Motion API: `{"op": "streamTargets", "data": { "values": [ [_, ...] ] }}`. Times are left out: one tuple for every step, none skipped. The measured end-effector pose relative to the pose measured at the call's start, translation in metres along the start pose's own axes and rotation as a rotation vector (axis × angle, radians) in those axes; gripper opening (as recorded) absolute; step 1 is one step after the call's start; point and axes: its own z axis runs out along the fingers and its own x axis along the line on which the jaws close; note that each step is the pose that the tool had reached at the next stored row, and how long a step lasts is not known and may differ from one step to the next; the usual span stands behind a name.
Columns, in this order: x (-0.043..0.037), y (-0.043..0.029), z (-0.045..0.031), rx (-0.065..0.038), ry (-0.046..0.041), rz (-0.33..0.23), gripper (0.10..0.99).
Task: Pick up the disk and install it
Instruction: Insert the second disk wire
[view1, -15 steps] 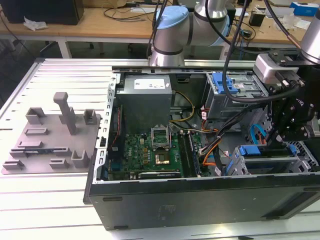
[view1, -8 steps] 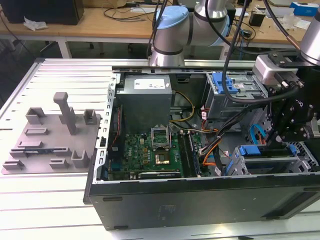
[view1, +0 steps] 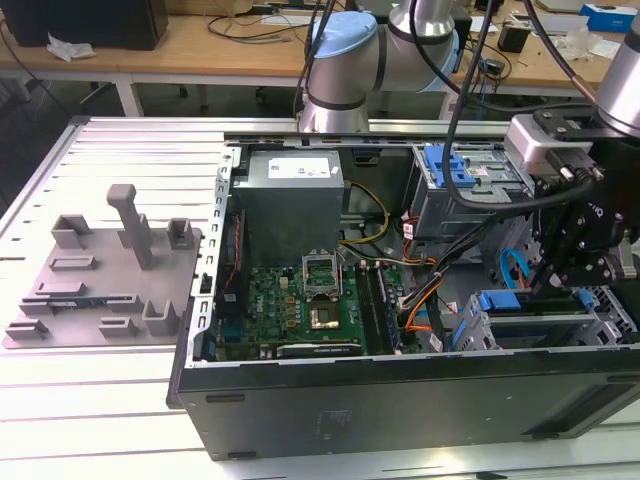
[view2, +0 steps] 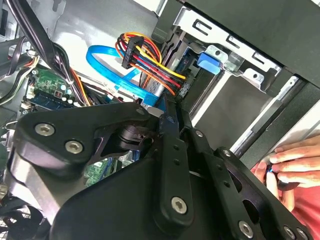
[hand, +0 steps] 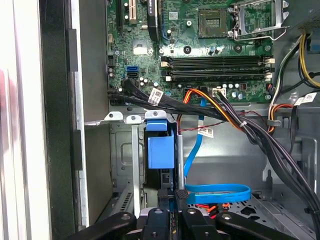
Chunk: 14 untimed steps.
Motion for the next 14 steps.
{"op": "streamTargets", "data": {
  "values": [
    [0.0000, 0.0000, 0.0004, 0.000, -0.0002, 0.000, 0.161],
    [-0.0001, 0.0000, 0.0007, 0.000, -0.0001, 0.000, 0.161],
    [-0.0001, 0.0000, 0.0011, 0.000, -0.0002, 0.000, 0.161],
    [-0.0001, 0.0001, 0.0015, 0.000, -0.0002, 0.000, 0.161],
    [-0.0001, 0.0001, 0.0016, -0.001, 0.0000, 0.000, 0.161],
    [-0.0002, 0.0000, 0.0006, -0.001, -0.0006, 0.000, 0.173],
    [-0.0005, -0.0001, -0.0029, -0.001, 0.0004, 0.000, 0.231],
    [-0.0015, -0.0002, -0.0086, -0.001, 0.0011, 0.001, 0.298],
    [-0.0022, -0.0002, -0.0111, -0.001, 0.0014, 0.001, 0.298],
    [-0.0030, -0.0003, -0.0136, -0.001, 0.0019, 0.001, 0.298],
    [-0.0042, -0.0003, -0.0170, -0.001, 0.0019, 0.002, 0.298],
    [-0.0052, -0.0004, -0.0202, -0.001, 0.0021, 0.002, 0.298],
    [-0.0068, -0.0005, -0.0252, -0.001, 0.0023, 0.003, 0.298],
    [-0.0078, -0.0006, -0.0286, -0.001, 0.0023, 0.003, 0.298]
  ]
}}
